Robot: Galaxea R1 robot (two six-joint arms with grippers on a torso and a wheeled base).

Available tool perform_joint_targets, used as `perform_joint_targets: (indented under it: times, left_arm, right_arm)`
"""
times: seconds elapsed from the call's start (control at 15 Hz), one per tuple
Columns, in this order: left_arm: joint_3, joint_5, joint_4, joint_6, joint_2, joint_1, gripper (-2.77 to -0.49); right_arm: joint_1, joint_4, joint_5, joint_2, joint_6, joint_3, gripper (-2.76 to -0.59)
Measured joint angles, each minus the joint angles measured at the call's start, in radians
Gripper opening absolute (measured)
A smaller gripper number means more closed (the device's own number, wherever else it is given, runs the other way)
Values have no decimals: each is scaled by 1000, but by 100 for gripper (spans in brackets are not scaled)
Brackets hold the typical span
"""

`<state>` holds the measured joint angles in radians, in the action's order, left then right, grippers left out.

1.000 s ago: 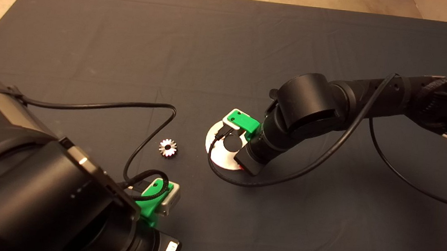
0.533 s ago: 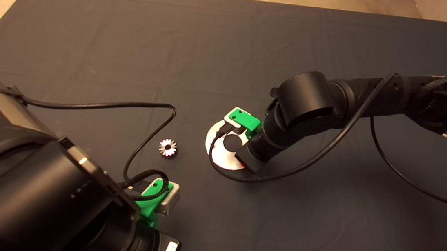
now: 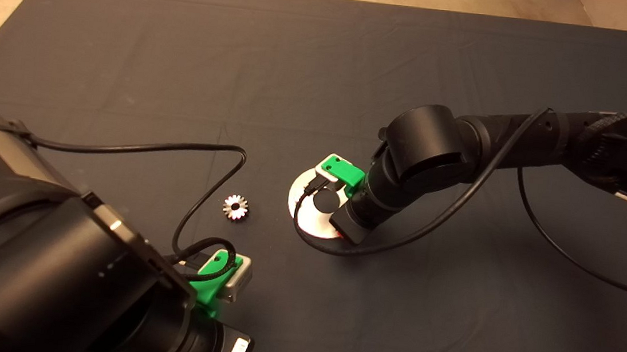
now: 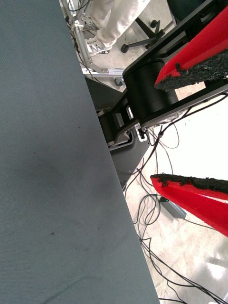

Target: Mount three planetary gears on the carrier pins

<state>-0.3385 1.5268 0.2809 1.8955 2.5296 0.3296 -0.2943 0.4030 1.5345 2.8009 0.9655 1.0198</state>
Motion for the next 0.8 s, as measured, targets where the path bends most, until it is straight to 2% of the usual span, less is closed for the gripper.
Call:
perform_joint_targets:
  times: [0.4,0.8]
  left_arm:
    - [0,0,0,0,0,0,-208]
    - [0,0,0,0,0,0,-208]
  right_arm:
    - [0,0,-1,0,0,6,-247]
    - [-5,-11,-10,0,0,27,-247]
